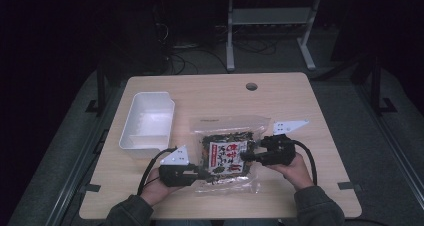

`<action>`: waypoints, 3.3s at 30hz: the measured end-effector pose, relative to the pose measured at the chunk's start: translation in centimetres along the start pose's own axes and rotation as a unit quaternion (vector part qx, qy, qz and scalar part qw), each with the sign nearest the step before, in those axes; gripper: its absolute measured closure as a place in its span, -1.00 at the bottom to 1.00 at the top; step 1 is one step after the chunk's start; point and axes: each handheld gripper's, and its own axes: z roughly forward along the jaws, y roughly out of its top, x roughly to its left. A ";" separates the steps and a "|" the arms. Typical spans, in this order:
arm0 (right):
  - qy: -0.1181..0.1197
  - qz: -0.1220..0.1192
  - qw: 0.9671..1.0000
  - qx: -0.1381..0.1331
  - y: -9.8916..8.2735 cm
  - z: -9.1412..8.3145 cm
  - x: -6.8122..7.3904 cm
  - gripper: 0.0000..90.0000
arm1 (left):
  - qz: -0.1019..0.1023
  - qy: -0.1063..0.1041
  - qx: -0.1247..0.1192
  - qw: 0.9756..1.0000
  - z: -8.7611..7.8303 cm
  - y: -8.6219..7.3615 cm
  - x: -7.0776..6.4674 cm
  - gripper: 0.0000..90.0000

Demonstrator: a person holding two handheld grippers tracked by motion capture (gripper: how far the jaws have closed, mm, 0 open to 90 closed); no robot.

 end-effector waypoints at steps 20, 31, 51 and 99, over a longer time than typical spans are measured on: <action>0.045 0.001 0.999 -0.004 0.2 1.2 0.8 0.64 | -0.047 0.003 -0.017 0.999 -0.6 -0.8 1.4 0.48; 0.017 -0.012 0.999 -0.033 1.1 0.6 1.9 0.67 | -0.049 0.034 -0.038 0.998 -2.1 -1.0 1.3 0.19; -0.172 -0.007 0.982 -0.081 3.8 -1.2 3.5 0.68 | -0.019 0.095 0.043 0.994 -3.3 -2.5 -0.4 -0.40; -0.264 -0.049 0.950 -0.161 16.6 15.2 4.4 0.68 | -0.014 0.132 0.054 0.990 -7.5 -5.0 0.0 -0.53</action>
